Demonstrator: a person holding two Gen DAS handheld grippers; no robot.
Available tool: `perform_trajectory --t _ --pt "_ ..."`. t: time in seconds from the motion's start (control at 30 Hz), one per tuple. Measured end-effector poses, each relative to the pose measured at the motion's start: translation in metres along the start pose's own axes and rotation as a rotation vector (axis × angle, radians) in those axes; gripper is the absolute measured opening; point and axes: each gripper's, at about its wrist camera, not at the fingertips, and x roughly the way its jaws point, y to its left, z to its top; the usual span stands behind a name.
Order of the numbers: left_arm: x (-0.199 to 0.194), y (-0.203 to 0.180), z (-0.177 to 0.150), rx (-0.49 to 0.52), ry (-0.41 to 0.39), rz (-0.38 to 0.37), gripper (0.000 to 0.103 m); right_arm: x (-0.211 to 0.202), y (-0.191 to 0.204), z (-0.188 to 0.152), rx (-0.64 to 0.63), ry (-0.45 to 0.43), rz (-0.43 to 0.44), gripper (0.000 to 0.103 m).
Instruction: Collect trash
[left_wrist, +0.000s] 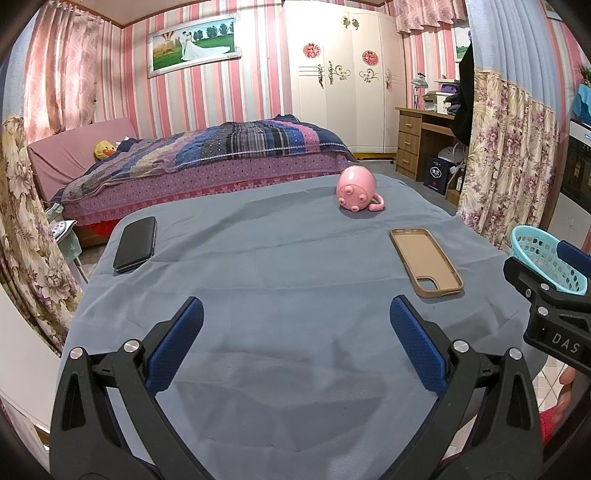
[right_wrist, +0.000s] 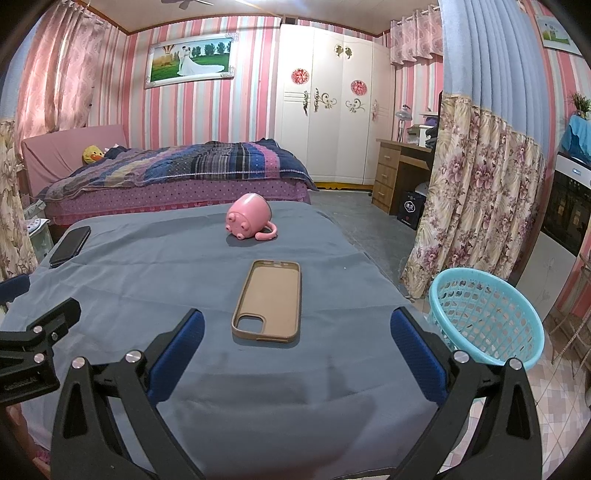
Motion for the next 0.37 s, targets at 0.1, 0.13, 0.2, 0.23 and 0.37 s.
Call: perform_trajectory --t 0.1,0.13,0.2,0.23,0.37 --pt "-0.0004 0.0001 0.0006 -0.001 0.0 -0.002 0.098 0.0001 0.0 0.0 0.0 0.002 0.001 0.098" --pt "-0.0005 -0.0002 0.0004 -0.003 0.0 -0.004 0.098 0.0007 -0.0008 -0.0004 0.0 0.003 0.001 0.098" --pt "-0.001 -0.0001 0.001 -0.006 -0.001 -0.01 0.098 0.0007 -0.0009 -0.0005 0.001 0.002 0.001 0.098" --pt "-0.0013 -0.0007 0.0012 -0.006 -0.001 -0.01 0.098 0.0007 -0.0009 -0.0004 0.0 0.002 0.001 0.098" --pt "-0.0016 -0.0014 0.0012 -0.005 -0.001 -0.011 0.098 0.001 -0.0015 -0.0003 0.0 0.003 0.001 0.098"
